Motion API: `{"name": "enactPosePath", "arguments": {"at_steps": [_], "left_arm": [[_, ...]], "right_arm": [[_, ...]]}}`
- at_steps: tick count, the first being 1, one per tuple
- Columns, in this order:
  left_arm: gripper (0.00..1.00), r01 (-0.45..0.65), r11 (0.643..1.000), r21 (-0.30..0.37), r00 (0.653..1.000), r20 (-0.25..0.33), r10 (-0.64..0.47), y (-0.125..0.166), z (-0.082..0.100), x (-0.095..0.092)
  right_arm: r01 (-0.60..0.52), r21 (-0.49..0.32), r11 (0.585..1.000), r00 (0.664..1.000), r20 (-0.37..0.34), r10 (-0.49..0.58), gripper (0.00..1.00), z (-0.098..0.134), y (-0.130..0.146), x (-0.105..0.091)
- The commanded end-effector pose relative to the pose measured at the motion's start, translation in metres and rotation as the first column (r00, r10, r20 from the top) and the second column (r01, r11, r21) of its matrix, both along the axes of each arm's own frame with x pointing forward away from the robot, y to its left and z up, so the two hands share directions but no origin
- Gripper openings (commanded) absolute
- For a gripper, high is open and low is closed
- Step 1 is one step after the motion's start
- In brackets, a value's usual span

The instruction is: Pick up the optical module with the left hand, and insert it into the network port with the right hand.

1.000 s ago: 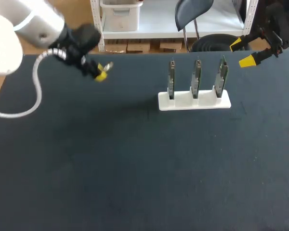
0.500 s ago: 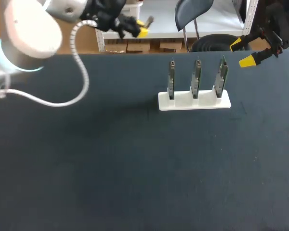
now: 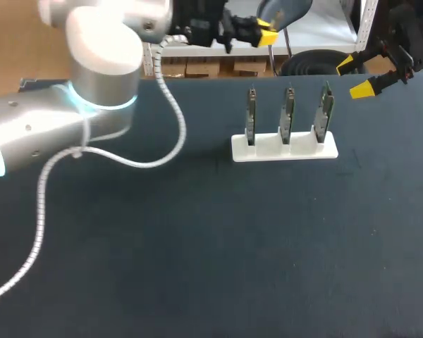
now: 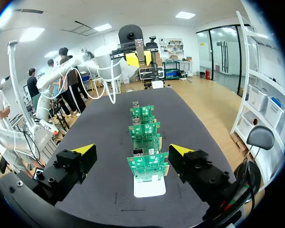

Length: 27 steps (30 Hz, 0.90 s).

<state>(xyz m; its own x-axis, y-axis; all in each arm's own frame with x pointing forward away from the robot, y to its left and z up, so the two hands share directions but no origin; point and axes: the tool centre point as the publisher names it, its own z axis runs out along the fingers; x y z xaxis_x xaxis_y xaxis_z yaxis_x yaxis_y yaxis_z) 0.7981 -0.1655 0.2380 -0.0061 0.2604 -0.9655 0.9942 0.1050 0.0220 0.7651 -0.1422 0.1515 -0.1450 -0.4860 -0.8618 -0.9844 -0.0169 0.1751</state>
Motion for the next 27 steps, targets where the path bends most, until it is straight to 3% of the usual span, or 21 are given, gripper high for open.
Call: {"name": "enactPosePath", "arguments": {"at_steps": [1, 12, 27], "left_arm": [[0.0, 0.037, 0.996, -0.076, 0.999, -0.006, -0.038, -0.032, -0.006, 0.008], [0.0, 0.146, 0.987, -0.07, 0.989, 0.018, -0.145, -0.083, -0.012, -0.017], [0.0, 0.11, 0.983, -0.148, 0.993, -0.032, -0.116, -0.098, -0.031, -0.024]], "right_arm": [[0.005, -0.001, 1.0, 1.0, 0.005, -0.005, 1.0, 0.0, 0.0, -0.003], [0.005, -0.001, 1.0, 1.0, 0.005, -0.005, 1.0, 0.0, 0.0, -0.003], [0.005, -0.001, 1.0, 1.0, 0.005, -0.005, 1.0, 0.0, 0.0, -0.003]]}}
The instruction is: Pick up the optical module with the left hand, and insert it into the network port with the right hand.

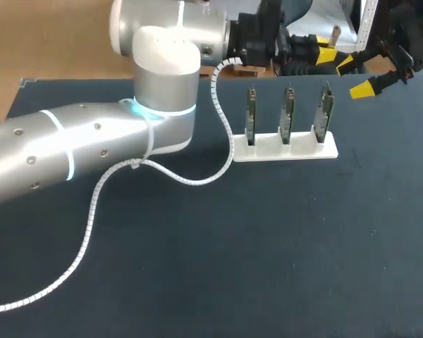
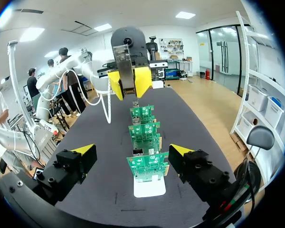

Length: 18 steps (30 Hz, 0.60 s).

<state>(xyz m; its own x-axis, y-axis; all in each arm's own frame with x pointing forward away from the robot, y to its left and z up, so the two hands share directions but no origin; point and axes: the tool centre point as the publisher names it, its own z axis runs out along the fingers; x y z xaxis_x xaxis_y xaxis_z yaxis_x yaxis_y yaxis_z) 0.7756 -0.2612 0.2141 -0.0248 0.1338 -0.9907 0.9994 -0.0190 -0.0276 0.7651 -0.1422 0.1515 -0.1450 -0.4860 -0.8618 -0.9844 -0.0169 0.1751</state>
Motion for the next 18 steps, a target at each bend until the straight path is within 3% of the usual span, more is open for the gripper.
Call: {"name": "enactPosePath", "arguments": {"at_steps": [1, 18], "left_arm": [[0.0, -0.014, 1.0, -0.017, 1.0, -0.001, 0.014, -0.003, -0.009, -0.002], [0.0, -0.057, 0.998, -0.024, 0.998, -0.016, 0.057, -0.015, -0.025, -0.005]], "right_arm": [[0.005, -0.001, 1.0, 1.0, 0.005, -0.005, 1.0, 0.0, 0.0, -0.003], [0.005, -0.001, 1.0, 1.0, 0.005, -0.005, 1.0, 0.0, 0.0, -0.003]]}}
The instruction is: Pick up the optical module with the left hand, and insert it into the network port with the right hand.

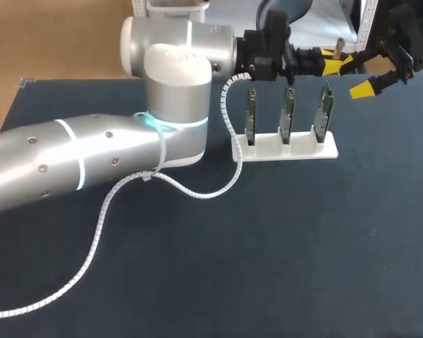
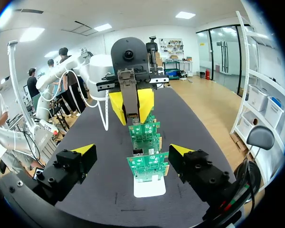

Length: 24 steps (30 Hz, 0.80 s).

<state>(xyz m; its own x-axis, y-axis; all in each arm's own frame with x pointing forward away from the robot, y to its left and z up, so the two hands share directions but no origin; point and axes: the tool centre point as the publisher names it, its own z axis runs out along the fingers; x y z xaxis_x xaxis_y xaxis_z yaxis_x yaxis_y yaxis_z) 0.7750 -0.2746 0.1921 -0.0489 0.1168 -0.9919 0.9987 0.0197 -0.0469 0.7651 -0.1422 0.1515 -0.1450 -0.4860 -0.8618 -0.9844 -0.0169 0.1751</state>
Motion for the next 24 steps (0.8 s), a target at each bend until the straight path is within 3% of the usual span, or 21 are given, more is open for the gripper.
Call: {"name": "enactPosePath", "arguments": {"at_steps": [1, 24], "left_arm": [[0.0, -0.02, 1.0, -0.01, 1.0, 0.004, 0.02, -0.0025, -0.003, -0.0041], [0.0, -0.054, 0.998, -0.012, 0.998, -0.015, 0.054, -0.0012, -0.0104, -0.0044]], "right_arm": [[0.005, -0.001, 1.0, 1.0, 0.005, -0.005, 1.0, -0.0001, 0.0004, -0.0027], [0.005, -0.001, 1.0, 1.0, 0.005, -0.005, 1.0, -0.0001, 0.0004, -0.0027]]}}
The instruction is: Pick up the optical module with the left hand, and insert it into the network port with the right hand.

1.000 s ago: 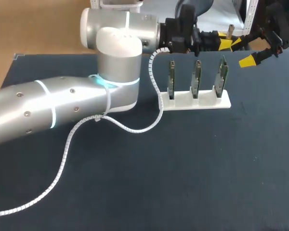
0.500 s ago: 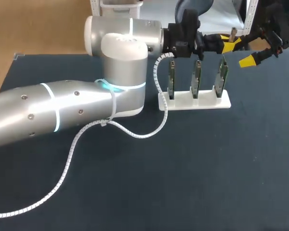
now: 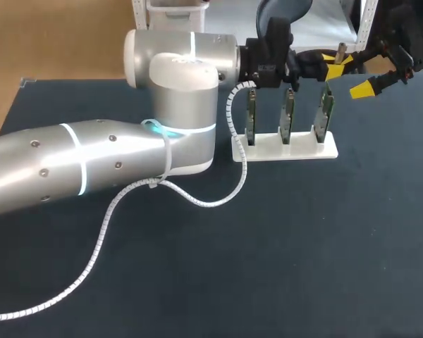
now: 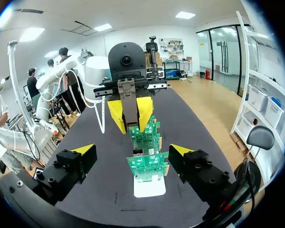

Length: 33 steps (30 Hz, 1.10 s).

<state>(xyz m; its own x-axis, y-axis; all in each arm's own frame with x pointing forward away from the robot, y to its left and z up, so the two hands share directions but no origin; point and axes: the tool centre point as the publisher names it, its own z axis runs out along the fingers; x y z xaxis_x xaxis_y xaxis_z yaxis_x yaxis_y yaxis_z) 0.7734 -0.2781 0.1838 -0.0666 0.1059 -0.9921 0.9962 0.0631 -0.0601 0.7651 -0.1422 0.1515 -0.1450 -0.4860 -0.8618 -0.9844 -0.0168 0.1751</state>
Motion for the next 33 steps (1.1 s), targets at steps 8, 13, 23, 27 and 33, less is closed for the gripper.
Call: {"name": "enactPosePath", "arguments": {"at_steps": [8, 13, 23, 27, 33], "left_arm": [[0.0, -0.011, 1.0, -0.007, 1.0, -0.005, 0.011, 0.0033, -0.0028, -0.0013], [0.0, -0.009, 1.0, -0.007, 1.0, -0.001, 0.009, 0.0032, -0.002, -0.0004], [0.0, -0.011, 1.0, 0.005, 1.0, -0.007, 0.011, 0.0039, -0.0036, 0.0002], [0.0, -0.008, 1.0, 0.005, 1.0, -0.013, 0.008, 0.0039, -0.0042, -0.0002], [0.0, -0.006, 1.0, 0.002, 1.0, -0.015, 0.006, 0.0043, -0.0038, -0.0018]], "right_arm": [[0.005, -0.001, 1.0, 1.0, 0.005, -0.005, 1.0, -0.0001, 0.0004, -0.0027], [0.005, -0.001, 1.0, 1.0, 0.005, -0.005, 1.0, -0.0001, 0.0004, -0.0027], [0.005, -0.001, 1.0, 1.0, 0.005, -0.005, 1.0, -0.0001, 0.0004, -0.0027], [0.005, -0.001, 1.0, 1.0, 0.005, -0.005, 1.0, -0.0001, 0.0004, -0.0027], [0.005, -0.001, 1.0, 1.0, 0.005, -0.005, 1.0, -0.0001, 0.0004, -0.0027]]}}
